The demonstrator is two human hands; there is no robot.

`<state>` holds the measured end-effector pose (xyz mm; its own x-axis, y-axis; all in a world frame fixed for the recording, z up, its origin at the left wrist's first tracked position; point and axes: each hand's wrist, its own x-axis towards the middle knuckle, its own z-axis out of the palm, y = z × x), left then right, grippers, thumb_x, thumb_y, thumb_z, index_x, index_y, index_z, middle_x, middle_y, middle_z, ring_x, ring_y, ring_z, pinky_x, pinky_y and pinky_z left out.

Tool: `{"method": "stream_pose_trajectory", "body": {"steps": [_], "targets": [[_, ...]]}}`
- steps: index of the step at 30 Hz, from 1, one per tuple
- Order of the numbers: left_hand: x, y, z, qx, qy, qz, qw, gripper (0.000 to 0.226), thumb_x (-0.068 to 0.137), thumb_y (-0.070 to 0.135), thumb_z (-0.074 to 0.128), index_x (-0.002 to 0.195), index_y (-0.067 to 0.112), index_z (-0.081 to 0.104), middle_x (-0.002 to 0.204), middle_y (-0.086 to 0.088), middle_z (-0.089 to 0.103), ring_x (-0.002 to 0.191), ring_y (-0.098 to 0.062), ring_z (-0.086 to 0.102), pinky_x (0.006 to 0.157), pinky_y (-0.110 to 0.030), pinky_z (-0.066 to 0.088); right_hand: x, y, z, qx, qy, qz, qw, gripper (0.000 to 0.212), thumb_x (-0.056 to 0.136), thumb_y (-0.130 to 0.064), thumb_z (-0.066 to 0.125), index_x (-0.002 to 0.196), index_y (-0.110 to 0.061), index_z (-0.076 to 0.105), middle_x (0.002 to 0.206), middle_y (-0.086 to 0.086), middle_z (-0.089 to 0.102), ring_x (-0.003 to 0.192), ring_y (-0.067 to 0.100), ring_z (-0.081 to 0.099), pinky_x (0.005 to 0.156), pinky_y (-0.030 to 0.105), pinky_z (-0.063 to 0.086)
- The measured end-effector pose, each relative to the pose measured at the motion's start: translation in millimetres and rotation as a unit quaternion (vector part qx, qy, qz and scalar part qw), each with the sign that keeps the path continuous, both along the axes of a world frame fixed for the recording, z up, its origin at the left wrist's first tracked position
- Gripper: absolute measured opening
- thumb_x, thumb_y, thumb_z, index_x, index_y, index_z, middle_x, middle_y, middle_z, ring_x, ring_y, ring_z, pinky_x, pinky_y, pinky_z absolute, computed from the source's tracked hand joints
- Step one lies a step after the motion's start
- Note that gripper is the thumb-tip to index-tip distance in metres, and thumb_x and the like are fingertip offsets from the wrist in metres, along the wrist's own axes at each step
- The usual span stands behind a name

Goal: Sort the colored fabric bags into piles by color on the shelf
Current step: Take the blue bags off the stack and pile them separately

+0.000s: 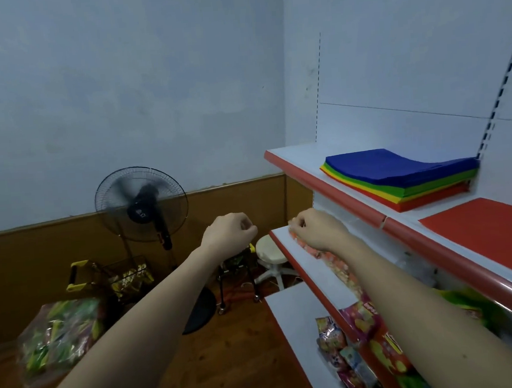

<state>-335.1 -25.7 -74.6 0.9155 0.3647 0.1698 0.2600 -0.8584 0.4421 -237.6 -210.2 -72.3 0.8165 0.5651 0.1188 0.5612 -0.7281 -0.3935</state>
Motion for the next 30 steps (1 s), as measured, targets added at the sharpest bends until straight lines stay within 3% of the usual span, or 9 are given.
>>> {"method": "stream_pose_trajectory", "body": {"steps": [5,9,12,15,17,20,25,30], "targets": [[49,33,-3,-0.028,-0.062,-0.069,0.995,0.025,0.096,0.041,0.055,0.111,0.024,0.065,0.102,0.009,0.063,0.085,-0.003,0.057,0.064,-0.021,0.048,28,22,-6,0.033,-0.057,-0.063,0.996,0.029,0.099,-0.04,0.046,0.077,-0.025,0.058,0.069,-0.003,0.062,0.063,0.014,0.063,0.059,0.036,0.057],[101,39,-5,-0.065,-0.07,-0.12,0.988,0.021,0.096,0.04,0.055,0.107,0.026,0.065,0.101,0.01,0.064,0.088,-0.003,0.058,0.073,-0.025,0.054,52,24,-1,0.047,-0.043,-0.086,0.994,0.028,0.1,-0.037,0.047,0.078,-0.024,0.059,0.07,-0.005,0.061,0.064,0.01,0.06,0.051,0.024,0.041],[148,36,-2,-0.073,-0.083,-0.165,0.98,0.021,0.097,0.038,0.054,0.107,0.025,0.066,0.1,0.012,0.064,0.086,0.001,0.057,0.068,-0.02,0.049,72,16,9,0.066,-0.084,-0.104,0.989,0.028,0.1,-0.033,0.047,0.076,-0.022,0.055,0.065,-0.007,0.055,0.062,0.01,0.053,0.05,0.025,0.033],[196,25,5,-0.095,-0.112,-0.209,0.967,0.02,0.098,0.035,0.053,0.107,0.024,0.066,0.094,0.013,0.064,0.084,0.0,0.059,0.066,-0.017,0.047,100,3,18,0.106,-0.145,-0.128,0.975,0.014,0.1,-0.03,0.045,0.096,-0.023,0.056,0.064,-0.009,0.052,0.06,0.01,0.051,0.048,0.031,0.038],[228,17,11,-0.118,-0.131,-0.234,0.956,0.019,0.097,0.034,0.054,0.107,0.023,0.066,0.094,0.012,0.064,0.085,-0.004,0.061,0.069,-0.021,0.051,121,-10,25,0.129,-0.19,-0.167,0.959,0.014,0.1,-0.03,0.044,0.107,-0.023,0.054,0.067,-0.006,0.057,0.062,0.016,0.054,0.054,0.036,0.047],[277,3,23,-0.137,-0.157,-0.255,0.944,0.021,0.096,0.035,0.056,0.113,0.026,0.064,0.094,0.009,0.064,0.082,-0.008,0.063,0.068,-0.028,0.055,149,-30,39,0.157,-0.225,-0.229,0.934,0.017,0.1,-0.026,0.044,0.114,-0.021,0.053,0.07,0.0,0.058,0.063,0.022,0.053,0.059,0.04,0.049],[348,-15,39,-0.146,-0.187,-0.266,0.934,0.013,0.092,0.027,0.057,0.101,0.027,0.066,0.084,0.009,0.063,0.075,-0.01,0.06,0.063,-0.028,0.047,176,-68,46,0.173,-0.262,-0.351,0.882,0.015,0.098,-0.021,0.045,0.109,-0.019,0.056,0.08,-0.004,0.054,0.069,0.019,0.053,0.061,0.038,0.048],[402,-30,34,-0.174,-0.205,-0.285,0.92,0.015,0.088,0.025,0.059,0.1,0.028,0.067,0.085,0.01,0.063,0.07,-0.013,0.058,0.062,-0.029,0.044,183,-99,38,0.156,-0.298,-0.48,0.81,0.018,0.092,-0.006,0.047,0.102,-0.011,0.061,0.093,0.003,0.048,0.089,0.025,0.051,0.068,0.034,0.04]]}}
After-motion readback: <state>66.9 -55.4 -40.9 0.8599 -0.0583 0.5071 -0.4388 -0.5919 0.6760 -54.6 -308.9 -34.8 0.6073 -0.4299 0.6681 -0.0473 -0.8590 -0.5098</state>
